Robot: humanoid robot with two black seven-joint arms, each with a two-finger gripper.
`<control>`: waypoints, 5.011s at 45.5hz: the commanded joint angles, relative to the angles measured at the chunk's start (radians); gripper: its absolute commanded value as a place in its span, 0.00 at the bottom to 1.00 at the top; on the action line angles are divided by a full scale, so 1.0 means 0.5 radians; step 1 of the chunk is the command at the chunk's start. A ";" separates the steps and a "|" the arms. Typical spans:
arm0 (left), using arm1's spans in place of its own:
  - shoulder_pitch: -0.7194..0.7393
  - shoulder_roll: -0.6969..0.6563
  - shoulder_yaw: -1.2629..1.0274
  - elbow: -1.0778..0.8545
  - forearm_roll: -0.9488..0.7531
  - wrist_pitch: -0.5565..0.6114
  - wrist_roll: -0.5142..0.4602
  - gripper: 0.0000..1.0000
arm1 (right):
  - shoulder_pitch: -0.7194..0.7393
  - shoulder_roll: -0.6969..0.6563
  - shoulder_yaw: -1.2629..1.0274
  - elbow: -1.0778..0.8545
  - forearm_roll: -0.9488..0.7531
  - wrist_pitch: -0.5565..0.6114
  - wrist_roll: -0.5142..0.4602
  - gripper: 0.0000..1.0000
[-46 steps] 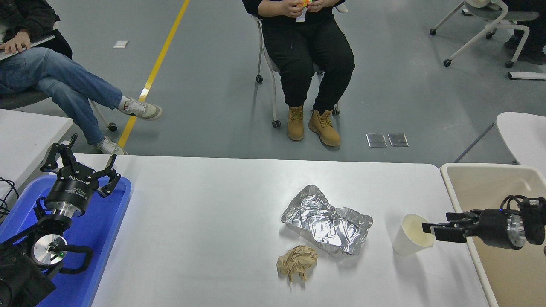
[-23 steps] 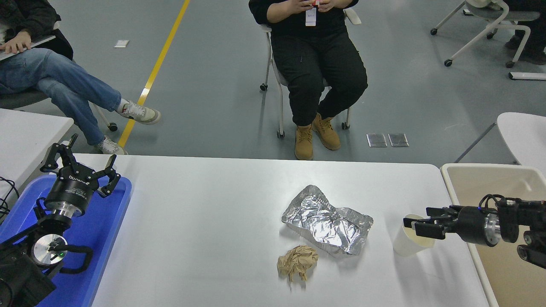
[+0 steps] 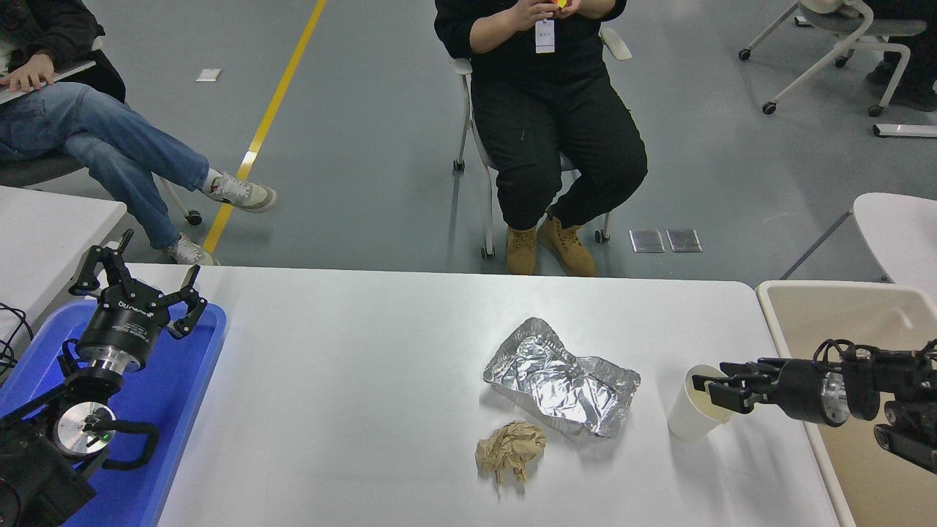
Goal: Clean the table surface
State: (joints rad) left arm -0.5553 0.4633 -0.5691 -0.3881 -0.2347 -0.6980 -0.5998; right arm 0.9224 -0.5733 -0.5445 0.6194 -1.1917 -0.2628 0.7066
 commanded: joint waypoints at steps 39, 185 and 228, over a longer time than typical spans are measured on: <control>0.000 0.000 0.000 0.000 0.000 0.000 0.000 1.00 | 0.198 -0.047 0.058 -0.021 0.515 0.010 0.228 0.00; 0.000 0.000 0.000 0.000 0.000 0.000 0.000 1.00 | -0.633 0.426 0.632 -1.377 1.696 0.547 -1.435 0.00; 0.000 0.000 0.000 0.000 0.000 0.000 0.000 1.00 | -0.633 0.429 0.632 -1.383 1.696 0.529 -1.435 0.00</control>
State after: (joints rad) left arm -0.5553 0.4634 -0.5691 -0.3881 -0.2347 -0.6980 -0.5998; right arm 0.6060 -0.3592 -0.2276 -0.0720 -0.3436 0.0056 -0.0107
